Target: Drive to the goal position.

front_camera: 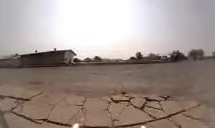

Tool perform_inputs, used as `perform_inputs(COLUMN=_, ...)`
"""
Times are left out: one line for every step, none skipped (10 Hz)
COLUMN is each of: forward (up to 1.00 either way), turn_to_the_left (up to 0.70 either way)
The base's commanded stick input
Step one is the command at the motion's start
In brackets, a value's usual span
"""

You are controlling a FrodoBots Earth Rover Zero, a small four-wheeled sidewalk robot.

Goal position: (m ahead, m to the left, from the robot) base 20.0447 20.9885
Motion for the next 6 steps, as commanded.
perform_inputs(forward=1.0, turn_to_the_left=0.27)
perform_inputs(forward=1.0, turn_to_the_left=0.27)
perform_inputs(forward=1.0, turn_to_the_left=0.27)
perform_inputs(forward=1.0, turn_to_the_left=0.27)
perform_inputs(forward=1.0, turn_to_the_left=0.27)
perform_inputs(forward=1.0, turn_to_the_left=0.27)
